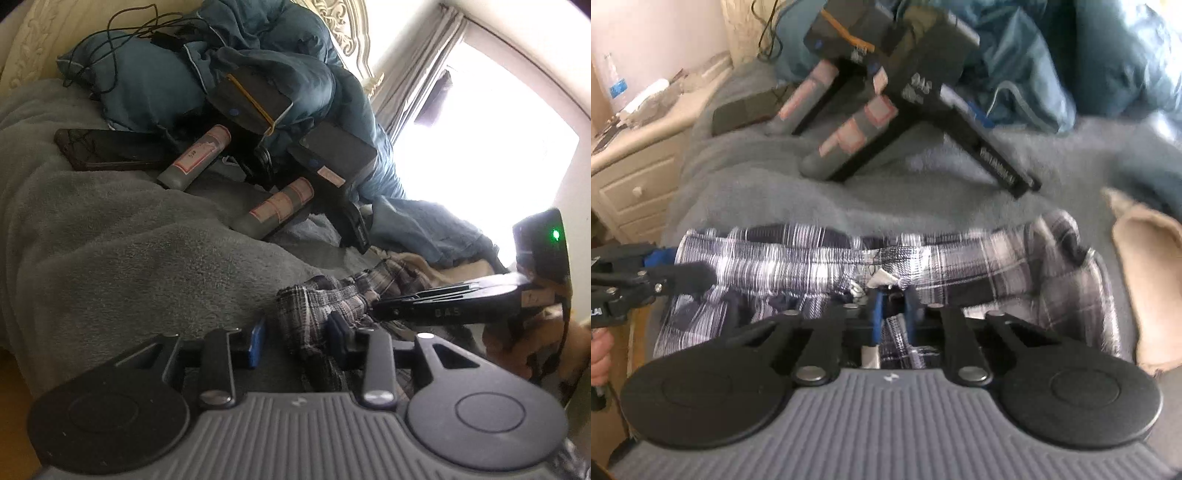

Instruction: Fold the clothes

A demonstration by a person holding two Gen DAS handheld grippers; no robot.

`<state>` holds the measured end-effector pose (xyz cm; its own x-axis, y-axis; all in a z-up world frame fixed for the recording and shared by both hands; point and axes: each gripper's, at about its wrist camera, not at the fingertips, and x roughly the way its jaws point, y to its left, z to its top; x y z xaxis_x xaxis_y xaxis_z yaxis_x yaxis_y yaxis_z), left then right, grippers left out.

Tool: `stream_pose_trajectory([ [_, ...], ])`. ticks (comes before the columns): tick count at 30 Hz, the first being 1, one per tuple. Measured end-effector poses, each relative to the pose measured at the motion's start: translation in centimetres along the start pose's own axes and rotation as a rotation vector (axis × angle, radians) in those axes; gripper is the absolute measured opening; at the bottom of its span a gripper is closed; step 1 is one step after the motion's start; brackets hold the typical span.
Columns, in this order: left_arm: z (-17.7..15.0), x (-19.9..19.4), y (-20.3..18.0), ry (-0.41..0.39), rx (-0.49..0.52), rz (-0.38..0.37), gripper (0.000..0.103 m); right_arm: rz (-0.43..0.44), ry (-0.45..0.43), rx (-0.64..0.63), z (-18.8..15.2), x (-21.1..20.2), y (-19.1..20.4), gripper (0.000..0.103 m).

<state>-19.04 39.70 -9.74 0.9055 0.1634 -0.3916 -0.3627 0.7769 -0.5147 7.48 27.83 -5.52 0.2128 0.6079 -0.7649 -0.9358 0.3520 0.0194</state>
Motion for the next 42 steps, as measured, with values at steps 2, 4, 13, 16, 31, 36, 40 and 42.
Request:
stream_pose_trajectory([
  [2, 0.3, 0.3, 0.2, 0.000, -0.016, -0.009, 0.030, -0.001, -0.017, 0.016, 0.2, 0.2, 0.0, 0.005],
  [4, 0.5, 0.6, 0.3, 0.000, -0.027, -0.012, 0.030, 0.001, -0.022, 0.030, 0.6, 0.7, -0.4, 0.005],
  [13, 0.7, 1.2, 0.3, 0.024, -0.027, -0.014, 0.025, 0.022, -0.043, 0.080, 0.7, 2.0, -1.5, 0.010],
  [16, 0.6, 1.3, 0.4, 0.025, -0.029, -0.004, 0.021, 0.100, -0.050, 0.111, 1.1, -0.2, -3.6, 0.019],
  [31, 1.1, 1.5, -0.3, 0.060, -0.015, 0.031, 0.026, -0.033, -0.067, 0.502, -0.6, 0.3, -16.7, 0.027],
  [36, 1.7, 0.9, -0.4, 0.082, -0.038, 0.029, 0.036, -0.058, -0.174, 0.618, -2.4, -9.5, -18.5, 0.031],
  [40, 1.8, 1.0, -0.9, 0.130, -0.040, 0.025, 0.049, -0.111, -0.319, 0.646, -6.0, -21.9, -19.2, 0.038],
  [42, 1.7, 1.0, -1.3, 0.151, -0.030, 0.029, 0.049, -0.150, -0.371, 0.634, -8.0, -26.9, -19.3, 0.048],
])
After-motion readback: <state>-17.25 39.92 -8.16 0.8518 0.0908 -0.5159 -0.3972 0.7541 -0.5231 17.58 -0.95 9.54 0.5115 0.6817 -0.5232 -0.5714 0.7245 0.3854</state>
